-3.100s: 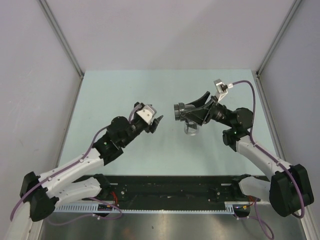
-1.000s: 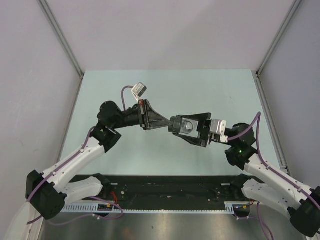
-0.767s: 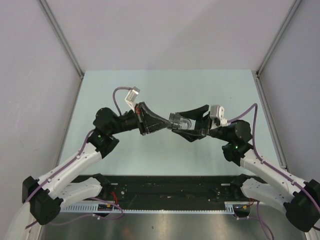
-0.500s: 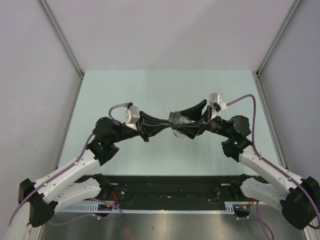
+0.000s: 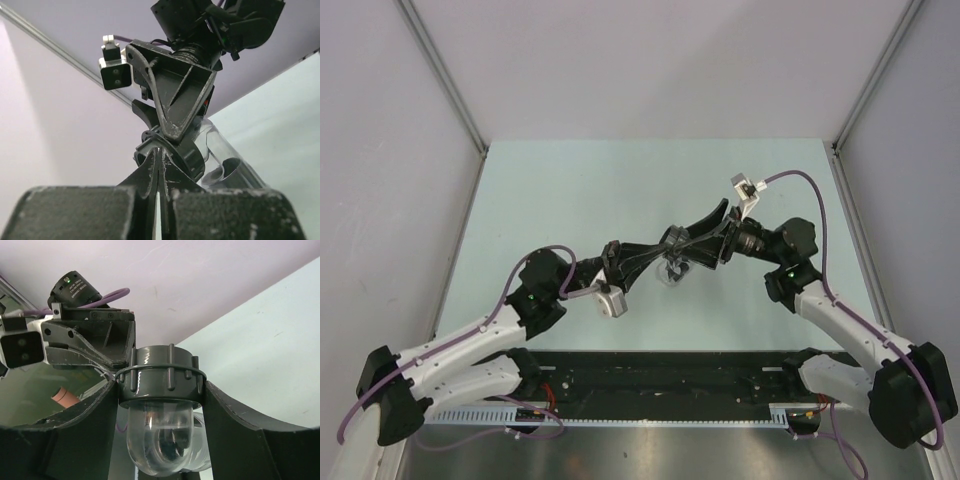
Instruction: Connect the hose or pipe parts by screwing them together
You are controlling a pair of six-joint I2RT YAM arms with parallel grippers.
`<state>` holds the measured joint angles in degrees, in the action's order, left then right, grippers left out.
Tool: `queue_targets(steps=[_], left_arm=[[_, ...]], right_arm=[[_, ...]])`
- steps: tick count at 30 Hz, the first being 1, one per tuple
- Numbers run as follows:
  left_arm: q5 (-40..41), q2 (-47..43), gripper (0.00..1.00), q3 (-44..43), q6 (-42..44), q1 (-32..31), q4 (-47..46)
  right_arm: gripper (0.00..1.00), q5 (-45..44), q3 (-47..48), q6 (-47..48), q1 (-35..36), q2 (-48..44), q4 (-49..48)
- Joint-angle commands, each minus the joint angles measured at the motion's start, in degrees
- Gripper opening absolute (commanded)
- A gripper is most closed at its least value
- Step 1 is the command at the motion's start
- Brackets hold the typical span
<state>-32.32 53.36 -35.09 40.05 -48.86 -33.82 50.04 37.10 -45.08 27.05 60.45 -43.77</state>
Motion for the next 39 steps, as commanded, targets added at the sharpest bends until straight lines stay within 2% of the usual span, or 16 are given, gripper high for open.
queue_targets(steps=[1, 5, 8, 9, 11, 13, 15, 20, 22, 25, 27, 30, 33, 34, 36, 39], left_arm=[[4.7, 1.7, 0.01, 2.5, 13.1, 0.6, 7.6], [9.0, 0.4, 0.03, 2.6, 10.8, 0.9, 7.6], [10.6, -1.9, 0.32, 2.0, 3.8, 2.1, 7.7], [10.8, -3.1, 0.46, 1.8, 1.1, 3.3, 7.6], [10.7, -4.4, 0.54, 1.6, -6.8, 4.5, 7.6], [13.1, -5.9, 0.73, 1.6, -13.9, 5.3, 7.6], [18.2, -6.7, 0.86, 1.5, -18.8, 5.8, 7.6], [29.9, -5.6, 0.91, -1.4, -32.5, 7.8, 13.2], [32.1, -4.2, 0.92, -4.4, -38.7, 10.8, 22.4], [31.7, -1.2, 0.92, -12.3, -49.0, 17.6, 36.0], [32.1, -1.4, 0.91, -12.5, -53.0, 21.4, 38.9], [35.1, -4.8, 0.91, -9.1, -54.2, 23.6, 40.0], [36.8, -7.7, 0.91, -6.3, -53.4, 23.8, 40.2], [37.0, -8.2, 0.91, -5.3, -53.3, 23.8, 40.4], [37.0, -9.2, 0.91, -4.4, -52.9, 23.8, 40.4], [37.6, -8.6, 0.91, -3.8, -53.6, 23.8, 40.4]], right_arm=[[0.00, 8.8, 4.9, -5.1, 1.2, -1.4, -6.8], [0.00, 8.2, 4.9, 0.6, 0.5, -2.1, -0.7], [0.00, 6.8, 4.9, 5.8, -1.7, -2.8, 5.3], [0.00, 5.9, 4.9, 7.1, -3.2, -3.1, 7.6], [0.00, 2.4, 5.7, 11.1, -4.8, -2.6, 14.7], [0.00, -1.2, 6.7, 14.1, -6.1, -1.5, 23.3], [0.00, -10.8, 9.0, 19.8, -6.0, -0.2, 33.2], [0.00, -36.6, 15.3, 25.3, -6.0, 6.5, 47.4], [0.00, -40.9, 16.9, 27.6, -5.8, 8.7, 48.6], [0.02, -53.8, 17.5, 29.7, -4.2, 13.8, 48.3], [0.02, -58.6, 18.2, 30.7, -1.6, 18.7, 49.0], [0.03, -66.9, 21.2, 31.5, 2.1, 25.3, 51.1], [0.10, -74.2, 23.9, 31.8, 6.0, 31.3, 51.6], [0.16, -76.6, 24.6, 31.3, 6.6, 32.6, 51.9], [0.22, -77.4, 26.8, 29.4, 7.9, 35.4, 52.7], [0.39, -76.4, 29.2, 25.5, 9.6, 39.7, 53.4]])
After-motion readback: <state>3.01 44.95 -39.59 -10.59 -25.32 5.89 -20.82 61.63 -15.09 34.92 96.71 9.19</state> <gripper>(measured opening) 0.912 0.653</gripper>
